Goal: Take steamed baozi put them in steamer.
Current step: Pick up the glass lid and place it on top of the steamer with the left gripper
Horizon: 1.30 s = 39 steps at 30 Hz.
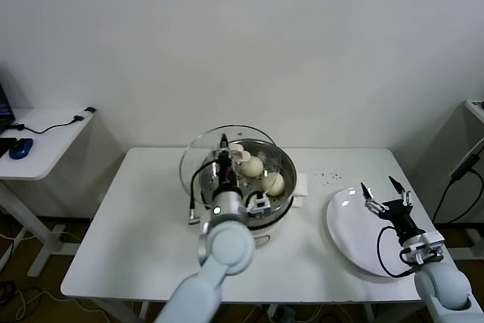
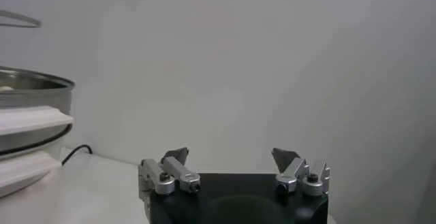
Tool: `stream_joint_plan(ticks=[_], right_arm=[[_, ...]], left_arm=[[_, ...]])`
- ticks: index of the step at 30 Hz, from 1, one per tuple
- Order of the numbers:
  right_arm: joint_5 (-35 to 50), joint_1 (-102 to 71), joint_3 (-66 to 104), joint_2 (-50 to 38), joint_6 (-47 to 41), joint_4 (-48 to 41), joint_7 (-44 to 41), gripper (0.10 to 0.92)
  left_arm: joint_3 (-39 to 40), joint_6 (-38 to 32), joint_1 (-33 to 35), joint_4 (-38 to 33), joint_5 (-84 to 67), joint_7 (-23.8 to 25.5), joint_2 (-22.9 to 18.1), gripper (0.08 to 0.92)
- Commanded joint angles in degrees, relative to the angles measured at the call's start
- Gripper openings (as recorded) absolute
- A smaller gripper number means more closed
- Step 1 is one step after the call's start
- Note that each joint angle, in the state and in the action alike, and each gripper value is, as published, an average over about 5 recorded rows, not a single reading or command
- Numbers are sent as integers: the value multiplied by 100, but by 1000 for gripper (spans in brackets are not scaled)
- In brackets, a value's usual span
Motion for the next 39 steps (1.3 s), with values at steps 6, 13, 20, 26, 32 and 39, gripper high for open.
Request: stream_joint_plan(ticks=[6,13,20,26,32,39], right_arm=[[-16,-20,67,14,26,-50,-20,823],[-23,-18,78,37,32,-54,-28,823],[-27,-26,102,46,41,-63,-37,823],[-30,-16,111,48,40,-69,-40,823],[-37,0,107,55,37,-71,-40,823],[-39,3,123,61,41,-81,-45,823]], left_arm=[[315,276,-173,1010,77,-451,-644,150],[327,275,-132,1115,52,-542,-642,150],[282,275,-165,1245,51,-576,-612,150],[258,275,-148,1292,32,-598,-593,150],[232,272,-134,1325,38,-598,-586,150],[234,260,-133,1356,55,-570,-543,150]])
